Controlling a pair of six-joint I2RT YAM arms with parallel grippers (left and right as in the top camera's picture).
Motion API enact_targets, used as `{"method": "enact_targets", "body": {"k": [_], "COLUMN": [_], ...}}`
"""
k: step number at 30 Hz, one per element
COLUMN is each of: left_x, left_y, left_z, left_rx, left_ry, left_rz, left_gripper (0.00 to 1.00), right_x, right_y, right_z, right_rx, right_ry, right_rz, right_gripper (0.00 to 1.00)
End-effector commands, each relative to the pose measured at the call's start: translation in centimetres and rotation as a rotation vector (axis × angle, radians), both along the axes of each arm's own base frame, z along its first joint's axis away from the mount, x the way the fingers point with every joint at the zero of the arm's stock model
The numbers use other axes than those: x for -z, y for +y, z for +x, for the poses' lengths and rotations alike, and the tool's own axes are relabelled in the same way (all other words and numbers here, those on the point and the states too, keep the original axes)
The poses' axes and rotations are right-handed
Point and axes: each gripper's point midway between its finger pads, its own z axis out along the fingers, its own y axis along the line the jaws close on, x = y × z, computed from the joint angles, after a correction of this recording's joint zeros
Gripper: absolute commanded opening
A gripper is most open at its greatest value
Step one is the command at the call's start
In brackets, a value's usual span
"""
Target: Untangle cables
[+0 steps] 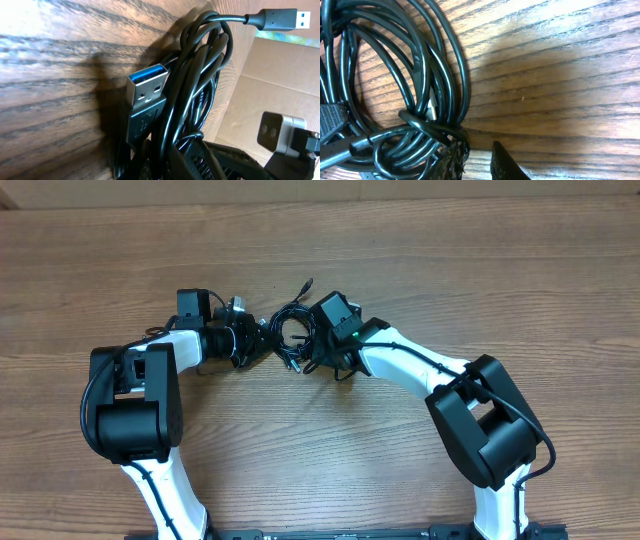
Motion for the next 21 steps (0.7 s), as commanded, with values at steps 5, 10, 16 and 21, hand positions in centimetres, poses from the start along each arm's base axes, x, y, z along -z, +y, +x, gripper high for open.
{"method": "enact_targets", "body": {"k": [5,10,16,21], "left_x": [1.6,1.6,1.5,1.5], "left_y": [0.1,0.2,0.9,1.7], "left_z": [-0.8,-0.8,-0.6,-0.4], "left_rx": [-0.027,-0.027,-0.045,-0.064], "left_ry": [0.058,0.057,0.057,0.058], "left_rz": [0.046,0.046,0.044,0.038], "left_gripper": [0.04,0.04,0.04,0.04], "right_x": [2.2,3.8,2.4,2.0], "right_y": [1.2,0.1,-2.8,-3.7], "right_z": [-1.1,-1.6,-1.5,-1.5], "right_rx": [-0.034,-0.012,0.043,0.05], "right_ry": [0.035,0.068,0.088,0.086], "right_rz": [-0.006,-0.063,-0.233,-0.284], "right_gripper": [0.19,0.13,0.1,0.11]}}
